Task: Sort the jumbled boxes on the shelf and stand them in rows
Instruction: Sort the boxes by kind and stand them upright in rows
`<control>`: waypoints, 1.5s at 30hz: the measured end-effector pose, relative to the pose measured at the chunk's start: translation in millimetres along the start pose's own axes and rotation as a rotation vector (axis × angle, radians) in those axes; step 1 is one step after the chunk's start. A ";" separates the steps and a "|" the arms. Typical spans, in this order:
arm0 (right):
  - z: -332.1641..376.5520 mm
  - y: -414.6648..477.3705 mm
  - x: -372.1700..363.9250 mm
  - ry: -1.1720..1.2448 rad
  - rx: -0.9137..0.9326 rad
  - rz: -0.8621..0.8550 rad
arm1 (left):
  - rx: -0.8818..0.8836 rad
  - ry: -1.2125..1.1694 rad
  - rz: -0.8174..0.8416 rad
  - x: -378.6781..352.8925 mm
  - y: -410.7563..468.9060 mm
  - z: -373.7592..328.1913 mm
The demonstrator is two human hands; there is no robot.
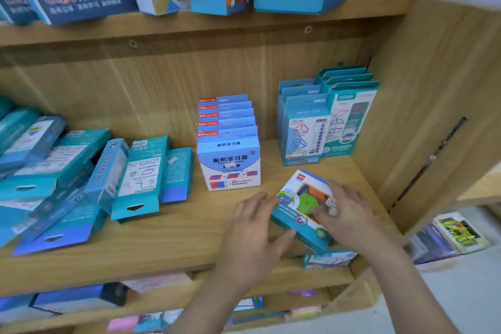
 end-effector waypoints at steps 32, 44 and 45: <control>120.2 -40.8 -1.2 0.936 0.545 0.191 | 0.056 0.317 -0.286 92.7 -70.5 80.0; 144.4 -42.1 -13.8 0.584 0.729 -0.208 | 0.427 0.688 0.287 135.2 -39.7 148.8; 145.6 -41.3 -12.6 0.555 0.752 -0.227 | 0.416 0.707 0.265 137.4 -37.2 149.0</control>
Point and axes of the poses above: each hand's wrist, its own y-axis towards the middle knuckle, its own x-axis out of the back of the hand, z = x × y, the point moved 3 cm from there along y, towards the middle knuckle, and after that the axes turned 8 degrees about -x, right-handed, at the moved point
